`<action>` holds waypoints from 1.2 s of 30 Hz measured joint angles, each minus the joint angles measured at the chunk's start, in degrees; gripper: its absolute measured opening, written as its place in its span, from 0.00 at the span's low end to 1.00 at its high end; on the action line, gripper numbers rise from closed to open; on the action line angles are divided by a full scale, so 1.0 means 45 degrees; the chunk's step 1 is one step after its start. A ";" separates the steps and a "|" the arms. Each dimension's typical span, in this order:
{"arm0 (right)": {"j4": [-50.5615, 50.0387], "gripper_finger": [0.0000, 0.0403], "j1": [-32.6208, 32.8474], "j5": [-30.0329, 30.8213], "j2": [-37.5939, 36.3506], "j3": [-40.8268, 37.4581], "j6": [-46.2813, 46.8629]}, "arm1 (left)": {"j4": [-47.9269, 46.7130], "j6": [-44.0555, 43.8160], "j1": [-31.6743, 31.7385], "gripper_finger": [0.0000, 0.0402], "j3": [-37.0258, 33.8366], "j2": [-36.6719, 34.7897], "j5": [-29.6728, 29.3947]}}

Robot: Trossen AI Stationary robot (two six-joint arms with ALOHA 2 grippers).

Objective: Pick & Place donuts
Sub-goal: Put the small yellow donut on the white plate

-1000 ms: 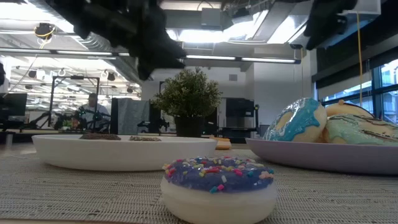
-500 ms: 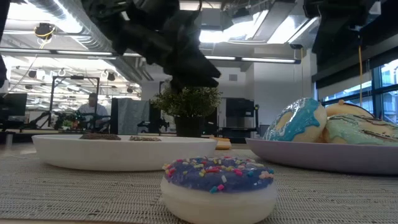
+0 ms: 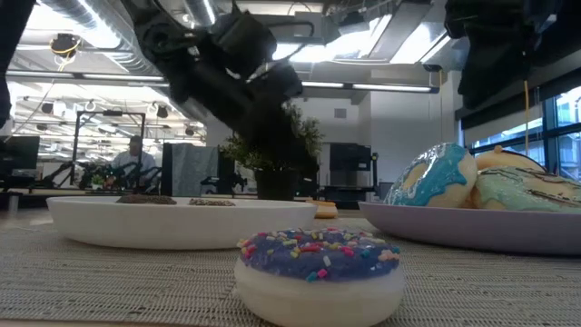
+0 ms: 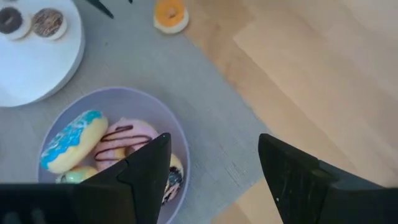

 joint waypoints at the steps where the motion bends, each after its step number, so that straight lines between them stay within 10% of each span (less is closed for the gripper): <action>1: 0.0000 0.60 0.0000 0.0166 0.0000 0.0000 0.0001 | 0.0002 0.0160 0.0000 0.32 0.0000 0.0166 -0.0176; 7: 0.0005 0.60 0.0000 0.0695 0.0000 0.0001 0.0638 | 0.0102 0.0790 -0.0068 0.32 0.0060 0.0853 -0.2156; 28: 0.0473 0.60 -0.0005 0.0533 0.0007 0.0005 0.1008 | -0.1118 0.1804 -0.0010 0.31 0.1705 0.2565 -0.2156; 36: 0.0462 0.60 -0.0005 0.0457 0.0005 0.0005 0.0954 | -0.1182 0.1433 -0.0015 0.17 0.1700 0.2507 -0.2298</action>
